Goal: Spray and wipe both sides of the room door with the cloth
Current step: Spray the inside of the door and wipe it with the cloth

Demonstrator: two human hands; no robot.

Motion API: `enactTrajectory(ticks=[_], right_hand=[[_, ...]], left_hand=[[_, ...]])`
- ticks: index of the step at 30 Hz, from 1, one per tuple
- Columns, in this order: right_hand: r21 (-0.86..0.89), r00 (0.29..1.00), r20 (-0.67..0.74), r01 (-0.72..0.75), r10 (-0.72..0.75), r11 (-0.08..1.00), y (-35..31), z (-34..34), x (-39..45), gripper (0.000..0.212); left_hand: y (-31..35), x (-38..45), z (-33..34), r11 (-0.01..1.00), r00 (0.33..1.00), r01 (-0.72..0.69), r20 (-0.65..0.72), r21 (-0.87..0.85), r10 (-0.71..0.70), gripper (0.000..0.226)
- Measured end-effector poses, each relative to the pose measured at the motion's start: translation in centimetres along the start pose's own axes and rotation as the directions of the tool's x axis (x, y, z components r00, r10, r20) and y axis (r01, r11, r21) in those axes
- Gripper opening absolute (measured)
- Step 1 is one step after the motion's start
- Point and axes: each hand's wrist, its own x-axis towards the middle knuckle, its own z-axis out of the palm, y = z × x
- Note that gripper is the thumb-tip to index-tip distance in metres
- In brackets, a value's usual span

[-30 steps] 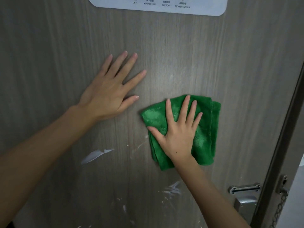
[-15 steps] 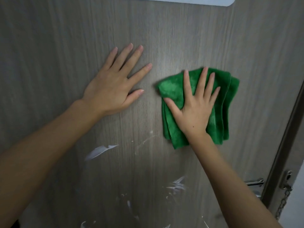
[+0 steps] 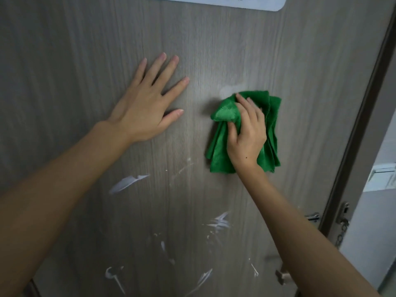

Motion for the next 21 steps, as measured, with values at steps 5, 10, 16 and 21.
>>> enactTrajectory(ticks=[5, 10, 16, 21], right_hand=[[0.039, 0.981, 0.01, -0.196, 0.196, 0.98, -1.1, -2.3, 0.0, 0.029], [0.098, 0.96, 0.197, -0.221, 0.199, 0.97, -1.7, -4.9, -2.1, 0.031], [0.056, 0.877, 0.419, -0.282, 0.234, 0.958, -3.0, -7.5, -7.9, 0.048], [0.029, 0.815, 0.534, -0.286, 0.226, 0.958, -4.5, -10.2, -12.3, 0.045]], left_hand=[[3.3, -2.1, -1.3, 0.997, 1.0, 0.008, 0.01, -0.074, -0.007, 0.064], [7.7, -6.1, -1.7, 0.939, 0.988, 0.15, 0.02, -0.309, -0.151, 0.063], [12.4, -10.9, -1.8, 0.751, 0.957, 0.282, 0.12, -0.597, -0.264, 0.066], [15.4, -14.3, -2.6, 0.563, 0.939, 0.338, 0.225, -0.754, -0.261, 0.071]])
